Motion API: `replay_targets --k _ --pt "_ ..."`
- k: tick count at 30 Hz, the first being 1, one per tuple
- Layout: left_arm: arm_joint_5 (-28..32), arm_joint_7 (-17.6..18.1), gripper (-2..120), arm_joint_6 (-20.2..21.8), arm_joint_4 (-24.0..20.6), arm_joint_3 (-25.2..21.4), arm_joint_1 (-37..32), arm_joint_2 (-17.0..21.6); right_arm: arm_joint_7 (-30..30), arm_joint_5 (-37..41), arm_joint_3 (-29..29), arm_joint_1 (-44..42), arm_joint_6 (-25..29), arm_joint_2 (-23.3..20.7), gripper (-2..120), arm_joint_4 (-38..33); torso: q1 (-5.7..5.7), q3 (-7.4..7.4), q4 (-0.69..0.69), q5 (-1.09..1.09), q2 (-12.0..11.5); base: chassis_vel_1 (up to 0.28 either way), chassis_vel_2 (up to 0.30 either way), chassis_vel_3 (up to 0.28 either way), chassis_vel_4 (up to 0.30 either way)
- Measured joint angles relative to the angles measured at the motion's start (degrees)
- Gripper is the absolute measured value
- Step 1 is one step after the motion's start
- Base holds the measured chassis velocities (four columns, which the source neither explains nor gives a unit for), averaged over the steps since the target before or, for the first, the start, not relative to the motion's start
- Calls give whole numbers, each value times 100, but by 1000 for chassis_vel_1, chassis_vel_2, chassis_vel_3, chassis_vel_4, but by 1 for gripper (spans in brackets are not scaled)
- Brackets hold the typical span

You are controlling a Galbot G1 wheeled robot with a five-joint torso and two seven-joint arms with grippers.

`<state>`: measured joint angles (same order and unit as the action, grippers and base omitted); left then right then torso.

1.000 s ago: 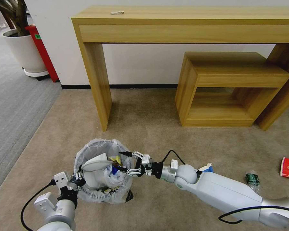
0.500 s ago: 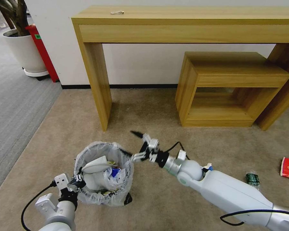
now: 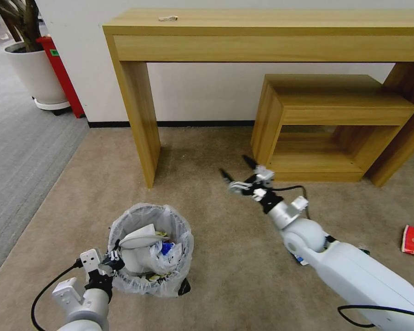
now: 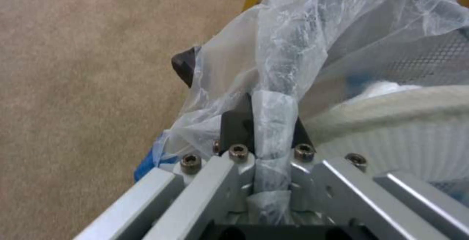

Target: Pick up the trash bin and place the garbage on the floor into it.

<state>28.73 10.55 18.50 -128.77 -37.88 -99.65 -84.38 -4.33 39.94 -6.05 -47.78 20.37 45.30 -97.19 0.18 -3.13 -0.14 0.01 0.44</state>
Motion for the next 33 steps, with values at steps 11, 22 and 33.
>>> replay_targets --k 11,22,33 --pt "-28 -21 1 -12 16 24 -3 22 -1187 -573 1170 -930 -411 -97 100 -80 0 1 0 0 0 0 0 0 0" --pt "-26 -22 1 -16 28 5 23 70 -1775 -848 1481 -1160 -618 22 100 -46 0 0 0 -1 0 0 0 0 0" --pt "48 3 1 -15 89 -11 102 123 -1896 -917 1513 -1224 -566 194 100 105 0 0 0 -1 0 0 0 0 0"
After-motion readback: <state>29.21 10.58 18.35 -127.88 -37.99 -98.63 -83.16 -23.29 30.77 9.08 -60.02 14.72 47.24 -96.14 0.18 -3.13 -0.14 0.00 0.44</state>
